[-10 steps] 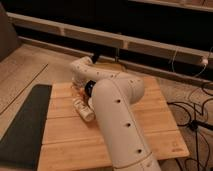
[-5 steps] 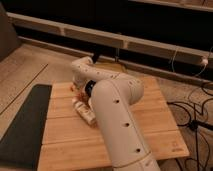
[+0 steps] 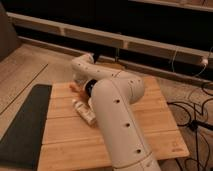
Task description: Place the pepper on the white sponge
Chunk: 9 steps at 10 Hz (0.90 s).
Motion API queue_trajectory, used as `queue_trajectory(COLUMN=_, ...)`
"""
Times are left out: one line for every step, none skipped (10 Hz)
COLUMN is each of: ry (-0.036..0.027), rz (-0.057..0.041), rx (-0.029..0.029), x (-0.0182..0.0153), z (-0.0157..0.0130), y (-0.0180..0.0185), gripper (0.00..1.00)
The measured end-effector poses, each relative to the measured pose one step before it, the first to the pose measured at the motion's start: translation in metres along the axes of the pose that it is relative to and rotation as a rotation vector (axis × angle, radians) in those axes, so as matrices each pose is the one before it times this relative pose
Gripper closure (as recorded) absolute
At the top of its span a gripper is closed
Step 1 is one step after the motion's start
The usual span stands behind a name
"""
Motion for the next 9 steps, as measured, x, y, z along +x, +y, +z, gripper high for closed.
queue_trajectory(ry=-0.02047, rz=-0.01298, rx=0.03374, x=-0.01156, z=-0.01533, y=-0.00495, gripper=1.0)
queue_trajectory(ry=-0.01843, rz=-0.0098, rx=0.01844, x=-0.00929, z=-0.01023, y=-0.00129, gripper=1.0)
queue_trajectory(ry=-0.02363, rz=-0.01324, rx=0.02305, x=-0.01338, z=-0.01369, y=0.00102, gripper=1.0)
queue_trajectory(ry=-0.01055, rz=-0.00862, rx=0.0207, x=-0.00921, z=-0.01082, y=0.00178, gripper=1.0)
queue_trajectory(ry=0.00445, rz=-0.00244, rx=0.03138, x=-0.00326, z=-0.01397, y=0.00017, gripper=1.0)
queue_trajectory(ry=0.01536, rz=0.01126, rx=0.03081, x=0.00389, z=-0.01066, y=-0.00284, gripper=1.0)
queue_trajectory(ry=0.04209, rz=0.04259, rx=0.05109, x=0.01799, z=-0.01497, y=-0.00543, gripper=1.0)
queue_trajectory(ry=0.04116, rz=0.0529, rx=0.03117, x=0.0245, z=-0.00643, y=-0.00451, gripper=1.0)
queue_trajectory(ry=0.03836, rz=0.06422, rx=0.03127, x=0.02867, z=-0.00511, y=-0.00638, gripper=1.0)
